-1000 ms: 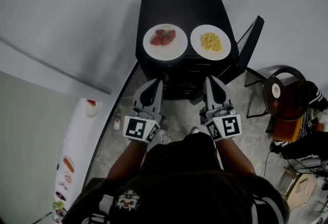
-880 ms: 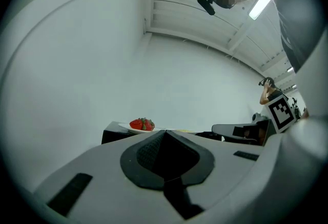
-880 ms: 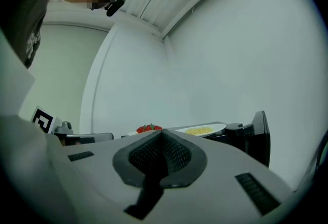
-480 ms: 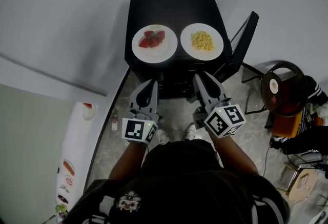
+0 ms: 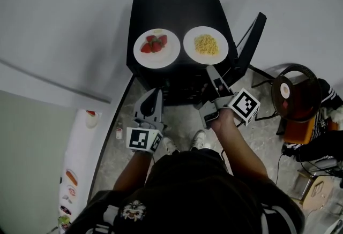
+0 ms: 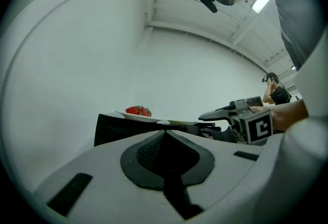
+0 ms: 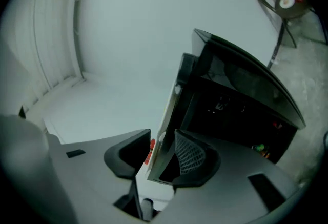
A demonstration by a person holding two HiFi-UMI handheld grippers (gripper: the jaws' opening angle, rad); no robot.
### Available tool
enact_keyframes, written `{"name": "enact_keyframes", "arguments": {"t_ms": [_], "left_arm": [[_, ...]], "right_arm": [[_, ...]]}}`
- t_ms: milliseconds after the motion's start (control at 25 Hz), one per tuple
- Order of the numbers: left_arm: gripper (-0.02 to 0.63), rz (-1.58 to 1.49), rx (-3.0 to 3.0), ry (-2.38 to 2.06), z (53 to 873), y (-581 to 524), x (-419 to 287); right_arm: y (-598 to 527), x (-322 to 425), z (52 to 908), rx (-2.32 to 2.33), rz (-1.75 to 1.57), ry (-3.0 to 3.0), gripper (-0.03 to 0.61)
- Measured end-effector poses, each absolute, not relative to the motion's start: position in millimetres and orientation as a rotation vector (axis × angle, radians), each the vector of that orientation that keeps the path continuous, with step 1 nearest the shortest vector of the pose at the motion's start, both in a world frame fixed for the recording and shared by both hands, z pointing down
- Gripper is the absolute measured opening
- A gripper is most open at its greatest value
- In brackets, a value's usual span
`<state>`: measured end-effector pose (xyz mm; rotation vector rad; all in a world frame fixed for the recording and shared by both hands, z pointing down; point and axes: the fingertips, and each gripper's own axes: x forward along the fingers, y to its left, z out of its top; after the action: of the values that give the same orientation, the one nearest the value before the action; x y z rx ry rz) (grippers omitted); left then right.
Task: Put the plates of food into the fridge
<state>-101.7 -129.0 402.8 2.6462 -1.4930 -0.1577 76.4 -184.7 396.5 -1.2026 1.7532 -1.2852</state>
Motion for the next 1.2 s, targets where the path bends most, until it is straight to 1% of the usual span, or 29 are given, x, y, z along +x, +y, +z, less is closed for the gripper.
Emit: {"name": "enact_keyframes", "arguments": {"t_ms": [160, 360, 440, 680, 1200], "left_arm": [[0.021, -0.174, 2.627, -1.460, 406.8, -126.0, -96.3], [0.021, -0.168, 2.616, -1.451, 410.0, -118.3, -94.1], [0.021, -0.167, 2.616, -1.452, 409.7, -113.1, -93.9], [0.021, -0.190, 2.592, -1.457, 410.5, -106.3, -98.2], [0.021, -0.179, 2.575, -1.496, 419.2, -124.8, -108.9]], "right_arm": [[-197.3, 82.6, 398.8, -1.131, -1.394, 1.550, 0.155], [-201.7, 91.9, 398.4, -1.129, -1.406, 1.463, 0.152], [-199.7, 95.8, 398.1, -1.140, -1.402, 1.439, 0.133], [-198.0, 98.7, 391.1, -1.173, -1.384, 1.425, 0.041], [-195.5, 101.9, 393.0, -1.134, -1.360, 1.406, 0.035]]}}
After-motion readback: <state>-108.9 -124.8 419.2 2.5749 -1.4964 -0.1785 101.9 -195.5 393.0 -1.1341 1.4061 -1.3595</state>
